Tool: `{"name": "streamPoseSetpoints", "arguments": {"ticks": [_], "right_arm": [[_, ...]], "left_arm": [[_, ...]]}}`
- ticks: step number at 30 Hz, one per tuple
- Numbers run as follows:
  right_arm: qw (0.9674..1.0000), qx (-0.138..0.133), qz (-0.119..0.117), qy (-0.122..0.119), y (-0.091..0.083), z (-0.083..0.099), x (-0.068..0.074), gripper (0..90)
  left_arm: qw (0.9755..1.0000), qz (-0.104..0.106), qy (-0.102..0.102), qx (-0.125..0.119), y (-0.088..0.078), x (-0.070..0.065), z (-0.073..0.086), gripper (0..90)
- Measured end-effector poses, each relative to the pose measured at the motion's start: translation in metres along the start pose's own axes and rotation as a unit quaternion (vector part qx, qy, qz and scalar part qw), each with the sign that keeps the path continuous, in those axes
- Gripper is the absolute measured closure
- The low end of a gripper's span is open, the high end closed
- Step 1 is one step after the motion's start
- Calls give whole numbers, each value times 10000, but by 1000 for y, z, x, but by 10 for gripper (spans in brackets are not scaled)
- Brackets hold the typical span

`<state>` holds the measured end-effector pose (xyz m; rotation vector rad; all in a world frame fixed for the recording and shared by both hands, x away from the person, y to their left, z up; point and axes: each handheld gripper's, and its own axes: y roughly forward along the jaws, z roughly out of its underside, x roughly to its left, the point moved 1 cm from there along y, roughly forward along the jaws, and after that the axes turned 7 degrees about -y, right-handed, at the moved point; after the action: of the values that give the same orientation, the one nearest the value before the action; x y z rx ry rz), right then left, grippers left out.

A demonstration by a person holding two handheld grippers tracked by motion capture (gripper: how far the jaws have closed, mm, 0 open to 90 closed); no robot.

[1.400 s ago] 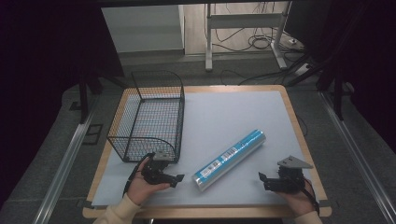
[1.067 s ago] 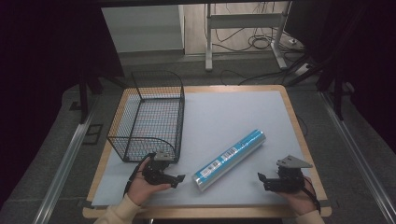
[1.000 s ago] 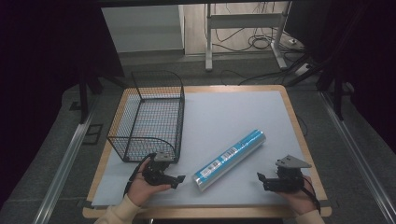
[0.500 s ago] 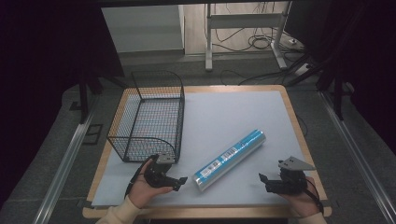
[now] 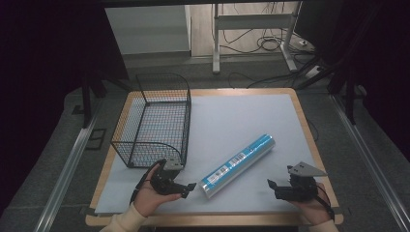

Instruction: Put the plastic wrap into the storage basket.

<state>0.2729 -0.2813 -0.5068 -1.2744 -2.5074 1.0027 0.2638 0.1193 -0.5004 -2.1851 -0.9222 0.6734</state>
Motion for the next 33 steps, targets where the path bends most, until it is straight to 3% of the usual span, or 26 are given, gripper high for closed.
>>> {"name": "streamPoseSetpoints", "arguments": {"ticks": [9,17,27,33], "right_arm": [[10000,24,72,8,-1,1,1,118],[9999,75,91,-32,1,3,2,118],[9998,73,120,-119,1,3,4,118],[9998,91,115,-134,2,3,4,118]], "left_arm": [[10000,8,3,58,-5,-10,-12,199],[9997,-21,221,141,-8,-22,-36,193],[9987,-28,366,340,-4,-31,-53,185],[9985,16,432,340,3,-35,-60,183]]}}
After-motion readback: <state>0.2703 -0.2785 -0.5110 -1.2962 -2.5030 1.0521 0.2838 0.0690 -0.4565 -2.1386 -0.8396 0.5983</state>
